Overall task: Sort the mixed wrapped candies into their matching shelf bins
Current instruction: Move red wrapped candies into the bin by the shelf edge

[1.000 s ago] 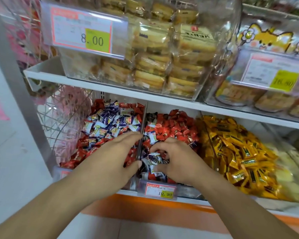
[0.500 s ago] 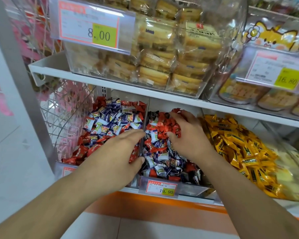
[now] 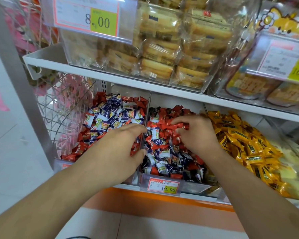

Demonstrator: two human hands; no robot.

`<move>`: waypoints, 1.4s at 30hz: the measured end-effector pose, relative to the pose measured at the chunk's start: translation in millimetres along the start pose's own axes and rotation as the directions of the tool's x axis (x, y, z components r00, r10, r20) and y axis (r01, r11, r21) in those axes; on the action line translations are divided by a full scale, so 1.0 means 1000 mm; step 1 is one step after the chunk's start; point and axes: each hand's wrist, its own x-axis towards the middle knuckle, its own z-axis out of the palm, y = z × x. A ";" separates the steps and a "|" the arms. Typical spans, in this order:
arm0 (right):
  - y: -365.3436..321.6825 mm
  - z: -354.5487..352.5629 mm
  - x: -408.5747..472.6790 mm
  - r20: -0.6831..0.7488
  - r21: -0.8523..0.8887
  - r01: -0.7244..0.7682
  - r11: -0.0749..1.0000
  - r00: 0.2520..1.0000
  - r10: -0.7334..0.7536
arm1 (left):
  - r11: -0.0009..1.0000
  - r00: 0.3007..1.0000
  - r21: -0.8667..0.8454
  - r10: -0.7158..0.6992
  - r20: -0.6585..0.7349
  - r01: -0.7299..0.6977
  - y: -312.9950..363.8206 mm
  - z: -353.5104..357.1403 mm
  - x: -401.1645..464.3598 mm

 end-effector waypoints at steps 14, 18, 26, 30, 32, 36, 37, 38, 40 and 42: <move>-0.029 -0.021 -0.013 -0.024 0.470 -0.083 0.879 0.994 0.107 | 0.980 0.980 -0.035 -0.196 -0.042 0.195 -0.019 -0.027 0.002; -0.075 -0.014 -0.016 0.026 0.483 0.014 0.875 0.999 -0.030 | 0.957 0.948 -0.058 -0.290 -0.131 0.285 -0.038 -0.045 -0.001; -0.102 -0.012 -0.024 0.246 0.550 0.089 0.831 0.933 -0.262 | 0.955 0.934 -0.057 -0.296 -0.202 0.290 -0.044 -0.050 -0.003; -0.053 -0.018 -0.017 0.072 0.494 -0.035 0.869 0.997 0.000 | 0.979 0.969 -0.041 -0.206 -0.134 0.202 -0.031 -0.037 0.002; -0.028 -0.021 -0.013 0.002 0.303 -0.043 0.952 0.999 0.045 | 0.992 0.990 -0.019 -0.122 -0.065 0.121 -0.022 -0.026 0.003; -0.008 -0.026 -0.013 0.141 0.039 -0.097 0.995 0.986 0.090 | 0.999 0.997 0.006 -0.035 0.064 0.035 -0.008 -0.008 0.005; -0.007 -0.023 -0.012 0.179 -0.012 -0.077 0.997 0.981 0.078 | 0.999 0.996 0.009 -0.035 0.086 0.035 -0.006 -0.005 0.005; -0.007 -0.019 -0.010 0.214 -0.053 -0.049 0.997 0.975 0.059 | 0.999 0.995 0.007 -0.035 0.098 0.034 -0.005 -0.004 0.005; -0.005 -0.012 -0.007 0.272 -0.085 -0.042 0.995 0.960 0.063 | 1.000 0.994 -0.004 -0.030 0.102 0.031 -0.003 -0.001 0.006; -0.004 -0.006 -0.004 0.311 -0.086 -0.087 0.992 0.944 0.110 | 0.999 0.995 -0.012 -0.033 0.096 0.034 -0.003 -0.001 0.005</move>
